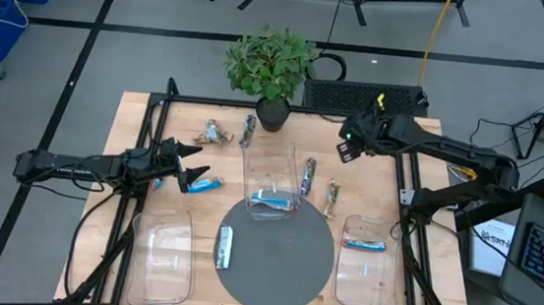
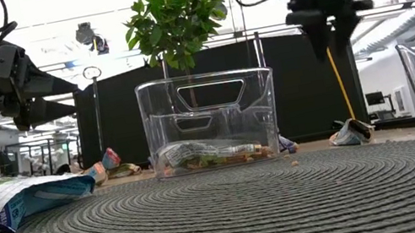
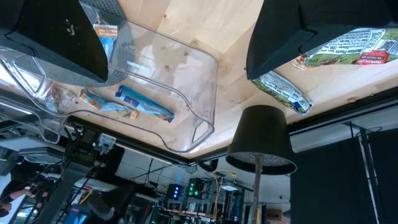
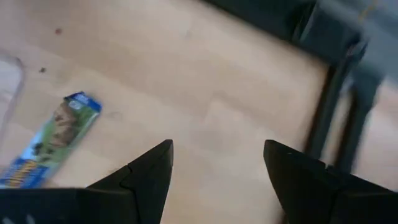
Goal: Pick and place Granola Bars by type
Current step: Put the right yellow granola bar into the middle transparent bin
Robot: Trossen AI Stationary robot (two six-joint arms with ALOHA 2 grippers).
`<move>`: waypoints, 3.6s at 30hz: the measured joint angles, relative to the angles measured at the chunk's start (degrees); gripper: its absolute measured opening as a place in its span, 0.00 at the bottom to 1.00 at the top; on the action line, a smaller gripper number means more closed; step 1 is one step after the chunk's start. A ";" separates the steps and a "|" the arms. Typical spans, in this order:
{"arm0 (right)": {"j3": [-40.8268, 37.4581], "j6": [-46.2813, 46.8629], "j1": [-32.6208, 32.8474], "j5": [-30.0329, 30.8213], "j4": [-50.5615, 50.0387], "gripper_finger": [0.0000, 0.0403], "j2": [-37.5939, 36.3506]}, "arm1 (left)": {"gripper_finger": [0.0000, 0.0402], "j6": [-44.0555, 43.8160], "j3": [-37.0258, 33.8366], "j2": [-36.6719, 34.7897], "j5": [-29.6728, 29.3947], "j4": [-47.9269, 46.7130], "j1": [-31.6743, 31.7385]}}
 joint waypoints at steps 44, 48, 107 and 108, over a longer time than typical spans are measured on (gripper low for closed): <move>-27.06 35.53 9.90 -21.43 37.91 0.61 4.89 | 0.94 0.00 0.00 0.00 0.00 0.00 -0.02; -27.05 35.53 9.87 -21.47 38.34 0.61 6.63 | 0.94 0.00 0.00 0.00 0.00 0.00 -0.02; -27.19 22.42 6.02 -21.16 41.12 0.00 2.19 | 0.94 0.00 0.00 0.00 0.00 0.00 0.00; -27.17 21.54 5.72 -21.17 41.96 0.00 1.37 | 0.94 0.00 0.00 0.00 0.00 0.00 -0.01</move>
